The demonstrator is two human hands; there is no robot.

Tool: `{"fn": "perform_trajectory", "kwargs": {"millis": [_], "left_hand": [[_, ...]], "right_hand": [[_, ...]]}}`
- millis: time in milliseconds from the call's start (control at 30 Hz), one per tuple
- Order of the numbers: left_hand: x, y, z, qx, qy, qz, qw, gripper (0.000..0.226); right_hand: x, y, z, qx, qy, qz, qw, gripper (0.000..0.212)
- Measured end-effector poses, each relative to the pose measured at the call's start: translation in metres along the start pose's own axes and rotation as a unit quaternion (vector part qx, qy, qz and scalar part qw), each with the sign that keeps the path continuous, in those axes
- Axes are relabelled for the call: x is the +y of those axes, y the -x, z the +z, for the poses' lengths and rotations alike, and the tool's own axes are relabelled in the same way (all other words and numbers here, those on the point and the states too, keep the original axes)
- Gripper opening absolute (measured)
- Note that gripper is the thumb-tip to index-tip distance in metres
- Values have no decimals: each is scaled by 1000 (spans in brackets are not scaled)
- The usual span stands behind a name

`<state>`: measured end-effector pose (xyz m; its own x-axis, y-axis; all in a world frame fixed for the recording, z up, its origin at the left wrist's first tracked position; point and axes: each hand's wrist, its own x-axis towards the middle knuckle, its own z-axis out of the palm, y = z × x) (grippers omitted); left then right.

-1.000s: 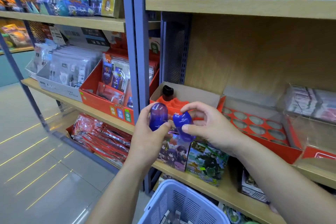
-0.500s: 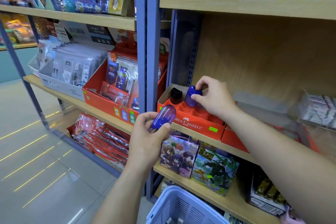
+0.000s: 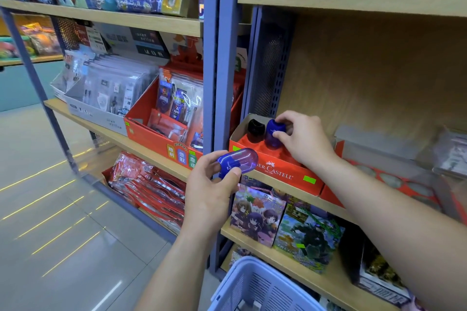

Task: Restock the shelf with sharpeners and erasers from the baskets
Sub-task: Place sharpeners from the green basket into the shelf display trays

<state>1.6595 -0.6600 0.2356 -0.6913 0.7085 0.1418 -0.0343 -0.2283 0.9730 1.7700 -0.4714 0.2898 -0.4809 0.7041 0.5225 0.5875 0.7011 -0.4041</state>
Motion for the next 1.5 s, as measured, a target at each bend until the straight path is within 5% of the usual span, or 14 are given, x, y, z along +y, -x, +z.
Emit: {"fn": "perform_trajectory", "kwargs": {"millis": [367, 500, 567, 633, 700, 800, 1033, 1233, 1500], "left_hand": [[2, -1, 3, -6, 31, -6, 999, 33], [3, 1, 6, -35, 49, -6, 998, 32], [5, 3, 9, -54, 67, -15, 996, 33], [7, 6, 13, -73, 69, -18, 995, 35], [8, 8, 17, -86, 55, -6, 995, 39], [7, 8, 20, -83, 28, 9, 996, 41], [2, 3, 19, -91, -44, 59, 993, 30], [-2, 1, 14, -50, -298, 115, 946, 37], [-7, 0, 13, -112, -416, 98, 897, 39]], "right_hand": [[6, -1, -2, -87, 11, 33, 996, 44], [-6, 14, -18, -34, 30, -20, 999, 31], [-16, 27, -29, -48, -82, -18, 995, 22], [-28, 44, -37, -143, -241, 2, 960, 23], [-35, 57, -39, -213, -286, -16, 934, 25], [-32, 63, -37, -186, -295, -17, 937, 20], [-24, 60, -45, -182, -247, -44, 951, 23], [-9, 18, -42, 38, -193, 6, 980, 25], [-3, 15, 0, -73, -21, 17, 997, 38]]}}
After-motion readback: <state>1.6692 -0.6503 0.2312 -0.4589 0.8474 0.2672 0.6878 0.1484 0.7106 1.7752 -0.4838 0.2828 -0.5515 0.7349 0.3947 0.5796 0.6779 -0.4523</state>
